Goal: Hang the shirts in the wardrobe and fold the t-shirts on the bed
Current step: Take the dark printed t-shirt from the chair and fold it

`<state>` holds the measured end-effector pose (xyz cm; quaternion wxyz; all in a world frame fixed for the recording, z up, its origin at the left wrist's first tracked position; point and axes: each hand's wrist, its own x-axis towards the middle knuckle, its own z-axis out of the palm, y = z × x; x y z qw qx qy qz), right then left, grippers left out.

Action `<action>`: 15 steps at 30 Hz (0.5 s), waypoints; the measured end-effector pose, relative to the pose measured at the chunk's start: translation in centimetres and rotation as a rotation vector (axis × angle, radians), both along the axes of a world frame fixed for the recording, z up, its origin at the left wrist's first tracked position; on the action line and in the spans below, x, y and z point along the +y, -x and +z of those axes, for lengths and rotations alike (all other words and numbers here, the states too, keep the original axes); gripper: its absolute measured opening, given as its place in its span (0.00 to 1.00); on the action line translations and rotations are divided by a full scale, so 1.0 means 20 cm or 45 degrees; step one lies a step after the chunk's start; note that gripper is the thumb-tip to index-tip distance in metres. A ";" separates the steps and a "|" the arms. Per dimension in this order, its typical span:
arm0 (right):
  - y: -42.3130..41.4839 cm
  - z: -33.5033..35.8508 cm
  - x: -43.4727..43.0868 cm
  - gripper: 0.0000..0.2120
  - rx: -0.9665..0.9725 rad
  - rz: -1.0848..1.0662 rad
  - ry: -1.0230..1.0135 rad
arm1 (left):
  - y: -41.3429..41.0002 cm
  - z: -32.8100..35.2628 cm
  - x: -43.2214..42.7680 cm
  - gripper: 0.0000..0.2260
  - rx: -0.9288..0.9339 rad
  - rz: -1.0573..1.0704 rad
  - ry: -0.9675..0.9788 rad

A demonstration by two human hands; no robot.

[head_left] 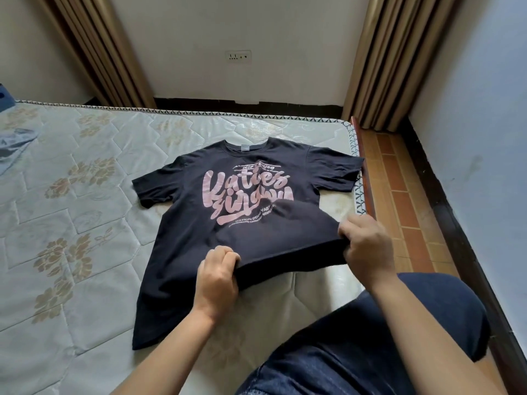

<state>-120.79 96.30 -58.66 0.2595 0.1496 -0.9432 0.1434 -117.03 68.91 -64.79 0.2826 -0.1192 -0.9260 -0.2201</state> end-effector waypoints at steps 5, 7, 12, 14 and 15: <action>-0.07 -0.32 0.08 0.18 -1.456 -0.259 -0.614 | -0.11 -0.22 -0.11 0.22 -0.397 -0.039 0.406; -0.07 -0.33 0.08 0.18 -1.579 -0.263 -0.542 | -0.18 -0.31 -0.14 0.30 -0.581 0.028 0.533; -0.08 -0.34 0.06 0.17 -1.615 -0.241 -0.515 | -0.27 -0.36 -0.29 0.25 -0.697 0.294 0.511; -0.08 -0.34 0.05 0.17 -1.604 -0.245 -0.527 | -0.29 -0.37 -0.36 0.25 -0.747 0.444 0.416; -0.08 -0.34 0.04 0.17 -1.563 -0.256 -0.523 | -0.29 -0.37 -0.38 0.24 -0.757 0.506 0.347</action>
